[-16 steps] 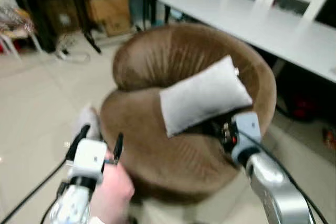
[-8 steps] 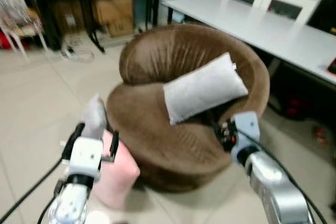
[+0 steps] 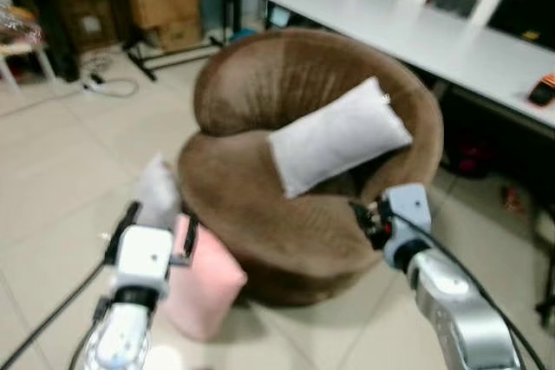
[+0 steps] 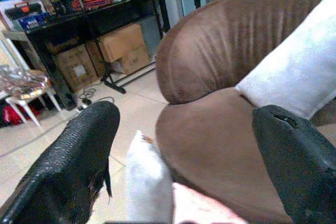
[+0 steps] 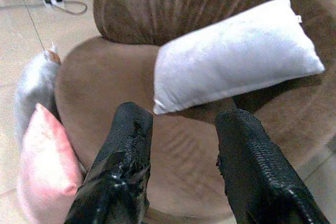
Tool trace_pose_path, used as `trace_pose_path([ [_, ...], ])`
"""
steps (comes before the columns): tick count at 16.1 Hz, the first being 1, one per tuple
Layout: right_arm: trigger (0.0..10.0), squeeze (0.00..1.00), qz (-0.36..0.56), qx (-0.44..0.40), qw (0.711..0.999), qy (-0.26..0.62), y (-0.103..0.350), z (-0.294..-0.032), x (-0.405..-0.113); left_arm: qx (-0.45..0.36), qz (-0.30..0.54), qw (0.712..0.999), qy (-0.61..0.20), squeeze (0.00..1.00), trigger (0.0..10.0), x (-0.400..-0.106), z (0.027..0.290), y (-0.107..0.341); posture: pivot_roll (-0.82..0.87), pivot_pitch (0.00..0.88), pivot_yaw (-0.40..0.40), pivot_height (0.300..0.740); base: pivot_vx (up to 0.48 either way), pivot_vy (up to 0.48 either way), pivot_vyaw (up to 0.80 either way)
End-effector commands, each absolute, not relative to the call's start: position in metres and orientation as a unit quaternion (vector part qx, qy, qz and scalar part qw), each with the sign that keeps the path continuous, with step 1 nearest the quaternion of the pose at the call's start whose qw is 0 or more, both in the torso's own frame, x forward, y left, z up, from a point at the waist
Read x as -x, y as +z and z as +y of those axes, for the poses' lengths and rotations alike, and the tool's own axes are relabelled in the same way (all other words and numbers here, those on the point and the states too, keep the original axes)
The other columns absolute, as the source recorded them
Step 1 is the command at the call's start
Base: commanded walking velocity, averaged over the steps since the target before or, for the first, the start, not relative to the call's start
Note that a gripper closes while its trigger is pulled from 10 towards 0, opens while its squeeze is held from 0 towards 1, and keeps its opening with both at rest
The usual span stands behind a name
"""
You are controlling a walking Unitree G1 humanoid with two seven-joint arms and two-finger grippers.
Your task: Move the pillow to the sofa from floor
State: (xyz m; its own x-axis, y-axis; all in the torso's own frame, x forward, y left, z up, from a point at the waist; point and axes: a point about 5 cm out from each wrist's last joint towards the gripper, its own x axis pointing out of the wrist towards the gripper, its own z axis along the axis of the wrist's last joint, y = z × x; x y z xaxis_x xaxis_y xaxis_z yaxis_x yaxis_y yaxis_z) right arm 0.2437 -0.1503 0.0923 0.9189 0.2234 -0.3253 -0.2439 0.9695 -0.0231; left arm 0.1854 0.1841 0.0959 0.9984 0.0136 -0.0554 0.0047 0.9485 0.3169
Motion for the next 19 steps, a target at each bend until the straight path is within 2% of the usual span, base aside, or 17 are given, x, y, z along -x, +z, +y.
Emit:
trace_pose_path([
  [1,10.0,0.00,0.155,0.026,0.980,0.119,0.0974,-0.1488,-0.2463,-0.165,0.025,0.986,0.008,0.25,10.0,-0.1869,0.1867,0.0986,-0.04,0.000,-0.109,0.740,0.000,0.409,0.00],
  [8,10.0,0.00,0.156,0.021,0.980,0.120,0.0969,-0.1475,-0.2458,-0.163,0.026,0.986,0.009,0.25,10.0,-0.1869,0.1862,0.0992,-0.04,0.000,-0.110,0.740,0.000,0.409,0.00],
  [13,10.0,0.00,0.151,0.033,0.979,0.134,0.0978,-0.1444,-0.2446,-0.163,0.016,0.986,0.013,0.24,10.0,-0.1877,0.1875,0.1027,-0.04,0.000,-0.104,0.740,0.000,0.000,0.00],
  [15,10.0,0.00,0.150,0.046,0.977,0.144,0.0978,-0.1419,-0.2435,-0.157,0.016,0.987,0.010,0.25,10.0,-0.1876,0.1884,0.1031,-0.04,0.000,-0.103,0.740,0.000,0.000,0.80],
  [19,10.0,0.00,0.152,0.028,0.981,0.119,0.0960,-0.1442,-0.2455,-0.154,0.017,0.988,0.010,0.26,10.0,-0.1871,0.1900,0.1031,-0.03,0.000,-0.103,0.740,0.283,0.000,0.20],
])
